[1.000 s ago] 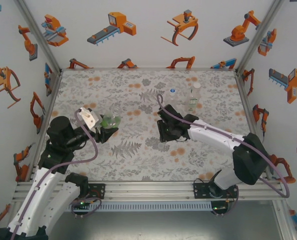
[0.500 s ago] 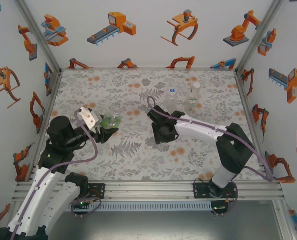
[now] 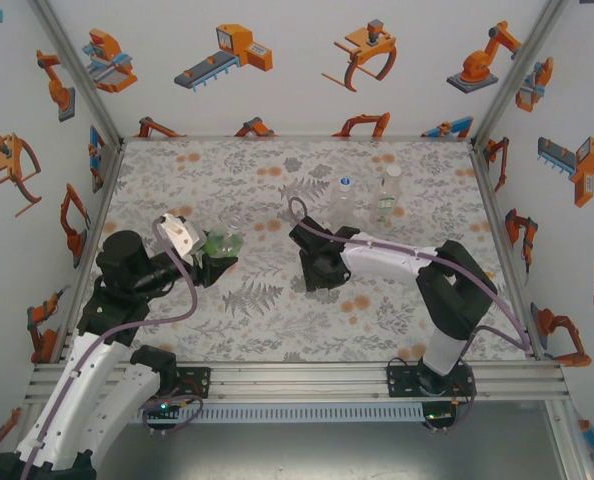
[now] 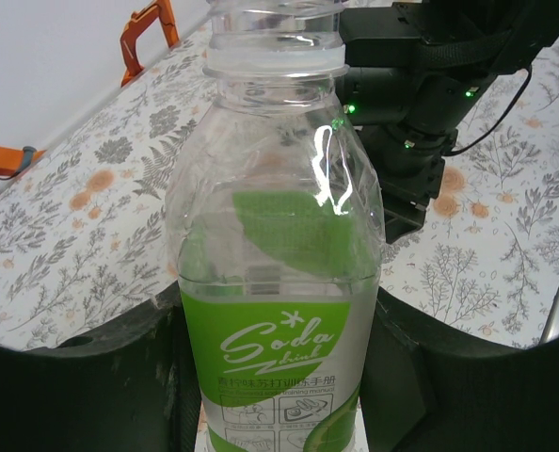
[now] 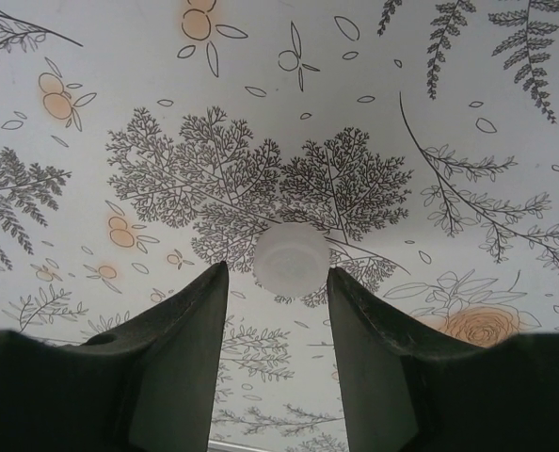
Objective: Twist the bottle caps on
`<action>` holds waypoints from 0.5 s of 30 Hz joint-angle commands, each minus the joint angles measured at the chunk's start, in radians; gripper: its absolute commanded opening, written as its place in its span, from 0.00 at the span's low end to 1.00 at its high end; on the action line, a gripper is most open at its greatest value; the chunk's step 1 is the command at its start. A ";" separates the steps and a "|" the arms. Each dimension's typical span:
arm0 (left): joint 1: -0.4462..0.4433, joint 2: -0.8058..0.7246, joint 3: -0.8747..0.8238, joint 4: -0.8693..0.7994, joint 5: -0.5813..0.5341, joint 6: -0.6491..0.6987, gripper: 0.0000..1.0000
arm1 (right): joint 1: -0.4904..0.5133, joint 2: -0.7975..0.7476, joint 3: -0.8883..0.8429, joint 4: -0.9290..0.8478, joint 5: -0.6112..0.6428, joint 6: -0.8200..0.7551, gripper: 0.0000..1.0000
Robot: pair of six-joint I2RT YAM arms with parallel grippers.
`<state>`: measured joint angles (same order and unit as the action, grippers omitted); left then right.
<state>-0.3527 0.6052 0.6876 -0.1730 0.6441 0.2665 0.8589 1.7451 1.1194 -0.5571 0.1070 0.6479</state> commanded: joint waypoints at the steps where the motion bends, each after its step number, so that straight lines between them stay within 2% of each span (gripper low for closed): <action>1: 0.002 0.003 0.021 0.004 0.008 0.007 0.30 | 0.004 0.013 -0.023 0.016 0.024 0.025 0.46; 15: 0.001 0.005 0.023 -0.007 -0.009 0.012 0.30 | 0.004 0.045 -0.051 0.051 0.020 0.034 0.46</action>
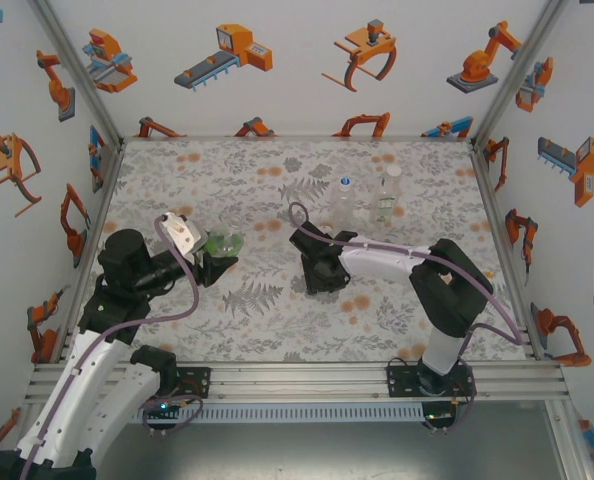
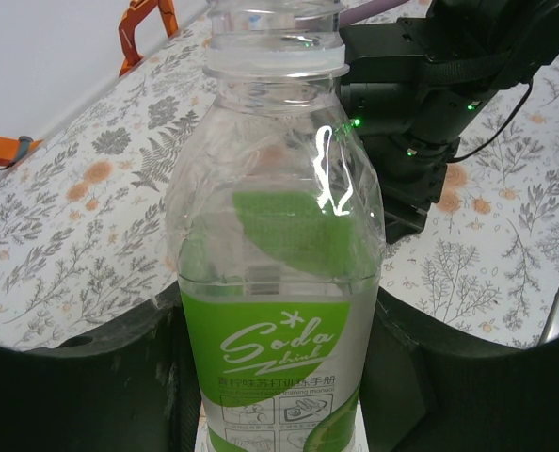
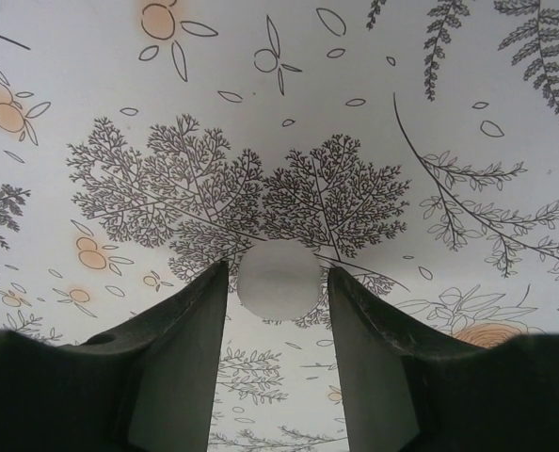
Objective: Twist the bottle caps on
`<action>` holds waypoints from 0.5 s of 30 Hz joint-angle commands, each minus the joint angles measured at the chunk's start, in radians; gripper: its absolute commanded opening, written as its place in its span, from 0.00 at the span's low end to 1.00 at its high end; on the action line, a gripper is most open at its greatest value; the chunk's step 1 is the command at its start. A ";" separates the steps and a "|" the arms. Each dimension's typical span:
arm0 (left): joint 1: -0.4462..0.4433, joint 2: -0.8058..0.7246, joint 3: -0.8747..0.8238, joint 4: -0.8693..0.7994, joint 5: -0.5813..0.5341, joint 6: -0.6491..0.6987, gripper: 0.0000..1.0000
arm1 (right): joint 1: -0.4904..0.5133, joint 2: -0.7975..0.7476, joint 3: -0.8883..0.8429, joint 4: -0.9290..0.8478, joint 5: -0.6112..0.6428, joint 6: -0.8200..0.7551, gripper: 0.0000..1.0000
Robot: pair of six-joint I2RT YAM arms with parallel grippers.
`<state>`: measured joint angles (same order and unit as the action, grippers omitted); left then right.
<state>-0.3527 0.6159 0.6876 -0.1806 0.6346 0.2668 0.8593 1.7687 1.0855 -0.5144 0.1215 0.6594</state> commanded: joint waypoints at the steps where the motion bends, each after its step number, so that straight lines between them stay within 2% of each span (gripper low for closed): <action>1: 0.003 -0.004 0.023 0.001 0.000 0.011 0.30 | 0.003 0.021 -0.018 0.008 0.006 0.024 0.45; 15: 0.002 0.003 0.025 -0.001 -0.003 0.013 0.30 | 0.004 0.023 -0.009 -0.014 0.009 0.014 0.42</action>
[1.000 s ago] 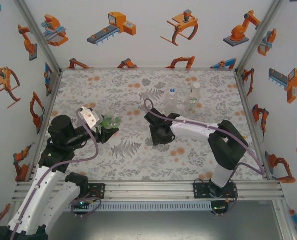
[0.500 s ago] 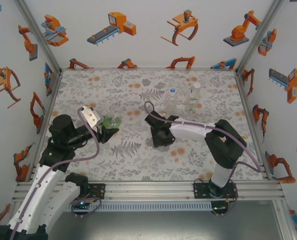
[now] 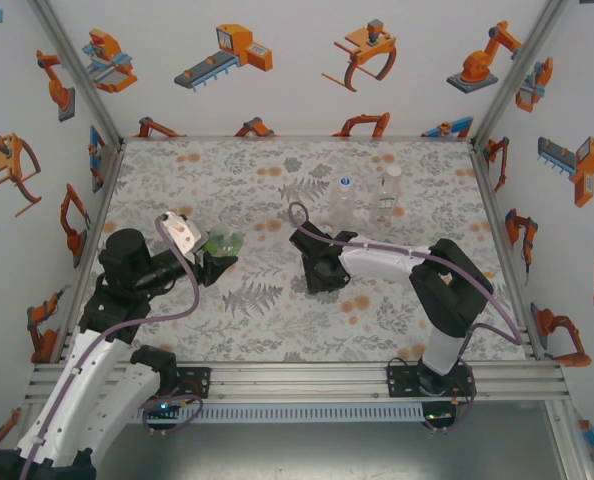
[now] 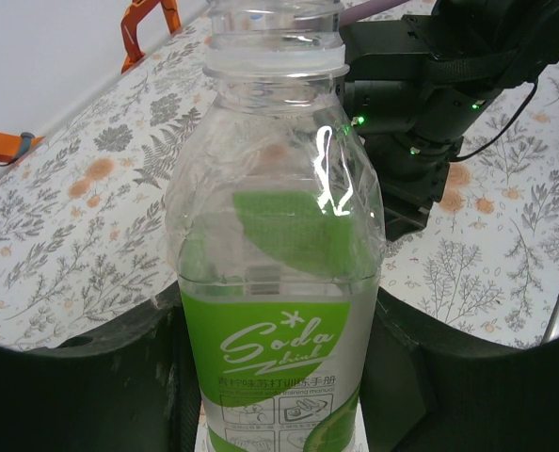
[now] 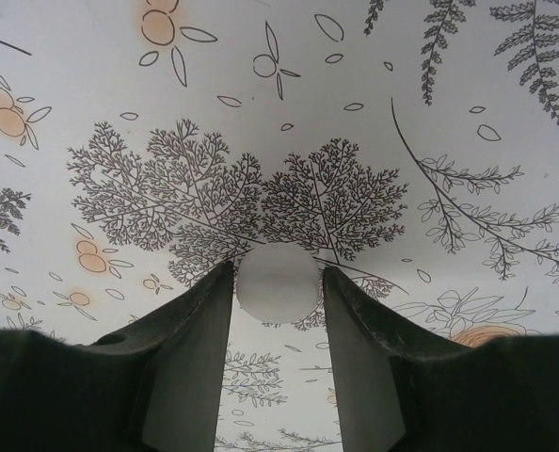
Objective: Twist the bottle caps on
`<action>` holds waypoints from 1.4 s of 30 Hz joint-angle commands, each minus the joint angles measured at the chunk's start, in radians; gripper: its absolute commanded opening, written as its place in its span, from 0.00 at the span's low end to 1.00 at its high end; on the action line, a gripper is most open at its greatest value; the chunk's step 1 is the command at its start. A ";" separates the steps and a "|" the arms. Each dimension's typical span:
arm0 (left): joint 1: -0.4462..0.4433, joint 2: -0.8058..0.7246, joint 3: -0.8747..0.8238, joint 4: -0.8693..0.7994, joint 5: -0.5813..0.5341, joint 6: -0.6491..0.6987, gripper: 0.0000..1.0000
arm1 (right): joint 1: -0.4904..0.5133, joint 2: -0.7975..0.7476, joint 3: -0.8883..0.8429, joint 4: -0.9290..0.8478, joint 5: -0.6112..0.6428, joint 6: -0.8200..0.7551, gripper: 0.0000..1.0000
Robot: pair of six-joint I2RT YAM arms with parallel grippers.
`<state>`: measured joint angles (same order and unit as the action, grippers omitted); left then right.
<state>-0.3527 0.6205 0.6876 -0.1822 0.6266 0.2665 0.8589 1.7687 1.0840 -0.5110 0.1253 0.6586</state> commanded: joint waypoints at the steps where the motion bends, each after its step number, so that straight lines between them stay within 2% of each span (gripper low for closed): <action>1: 0.002 -0.001 0.024 0.000 0.005 0.015 0.30 | 0.005 0.020 -0.006 -0.022 0.005 0.015 0.41; 11: 0.001 0.001 0.026 -0.004 0.002 0.014 0.30 | 0.004 0.023 0.025 -0.063 0.000 0.006 0.39; 22: 0.000 0.018 0.030 -0.011 0.004 0.017 0.31 | 0.004 0.004 0.038 -0.064 0.000 -0.006 0.31; 32: -0.010 0.101 0.059 -0.050 0.024 0.035 0.26 | 0.004 -0.167 0.049 -0.001 -0.100 -0.103 0.27; 40: -0.063 0.117 0.070 -0.093 0.077 0.123 0.24 | 0.002 -0.350 0.074 -0.005 -0.172 -0.278 0.21; 42: -0.083 0.118 0.072 -0.114 0.085 0.165 0.21 | 0.002 -0.400 0.069 0.013 -0.194 -0.342 0.17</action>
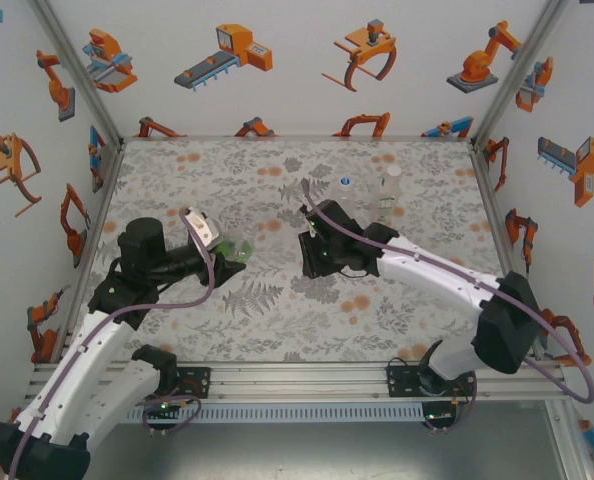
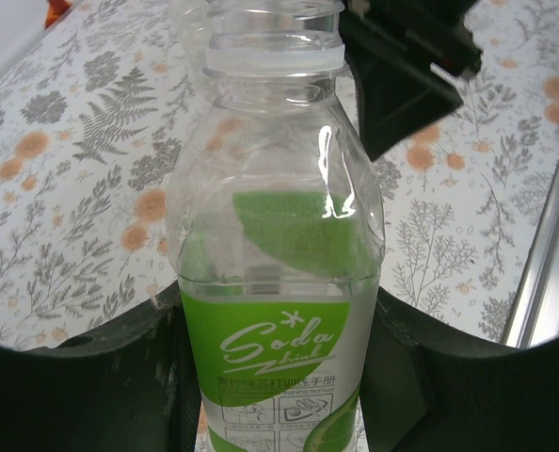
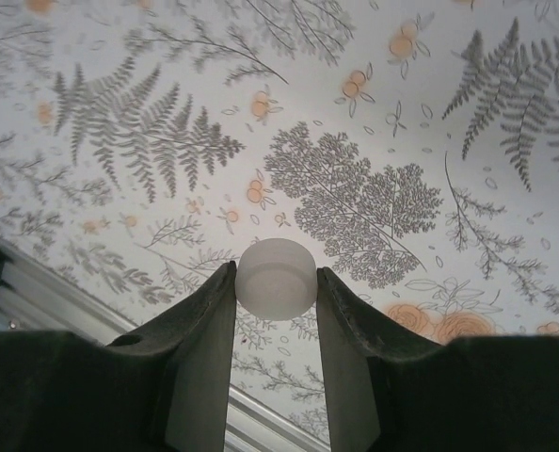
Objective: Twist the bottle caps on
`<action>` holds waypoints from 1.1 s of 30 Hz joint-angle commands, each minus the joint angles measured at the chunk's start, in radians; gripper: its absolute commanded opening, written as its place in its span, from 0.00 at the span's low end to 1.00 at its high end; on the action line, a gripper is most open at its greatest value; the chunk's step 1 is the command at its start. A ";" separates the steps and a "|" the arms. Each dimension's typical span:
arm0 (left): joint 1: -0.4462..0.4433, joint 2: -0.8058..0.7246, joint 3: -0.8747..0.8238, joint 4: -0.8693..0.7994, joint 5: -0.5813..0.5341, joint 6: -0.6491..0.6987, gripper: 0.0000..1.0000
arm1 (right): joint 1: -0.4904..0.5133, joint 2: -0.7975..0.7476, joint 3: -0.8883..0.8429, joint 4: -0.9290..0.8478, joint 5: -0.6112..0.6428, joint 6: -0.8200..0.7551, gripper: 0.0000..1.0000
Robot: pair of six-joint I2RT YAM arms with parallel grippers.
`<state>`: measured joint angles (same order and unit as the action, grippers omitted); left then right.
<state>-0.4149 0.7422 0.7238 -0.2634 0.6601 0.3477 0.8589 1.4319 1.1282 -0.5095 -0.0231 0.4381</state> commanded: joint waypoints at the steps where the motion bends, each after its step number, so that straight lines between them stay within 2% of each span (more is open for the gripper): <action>1: -0.032 -0.001 0.035 -0.043 0.051 0.100 0.20 | 0.002 -0.088 0.019 0.024 -0.052 -0.153 0.15; 5: -0.079 0.003 0.043 -0.097 0.054 0.165 0.17 | 0.001 -0.209 -0.047 0.129 -0.127 -0.278 0.13; 8: -0.103 0.003 0.042 -0.119 0.059 0.201 0.15 | 0.003 -0.283 -0.096 0.196 -0.256 -0.395 0.10; 12: -0.128 0.014 0.052 -0.165 0.082 0.258 0.12 | 0.002 -0.356 -0.110 0.201 -0.385 -0.533 0.08; 15: -0.149 0.029 0.071 -0.214 0.074 0.281 0.11 | 0.003 -0.398 -0.111 0.199 -0.430 -0.604 0.08; 20: -0.189 0.051 0.086 -0.254 0.058 0.302 0.11 | 0.008 -0.430 -0.093 0.165 -0.547 -0.726 0.07; 27: -0.248 0.087 0.104 -0.305 0.037 0.333 0.07 | 0.044 -0.402 -0.028 0.124 -0.593 -0.887 0.07; 33: -0.264 0.106 0.107 -0.314 0.039 0.337 0.07 | 0.069 -0.364 0.011 0.111 -0.652 -0.986 0.07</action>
<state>-0.6701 0.8436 0.7967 -0.5518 0.6884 0.6556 0.9142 1.0576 1.1049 -0.3874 -0.6113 -0.4477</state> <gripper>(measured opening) 0.530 0.370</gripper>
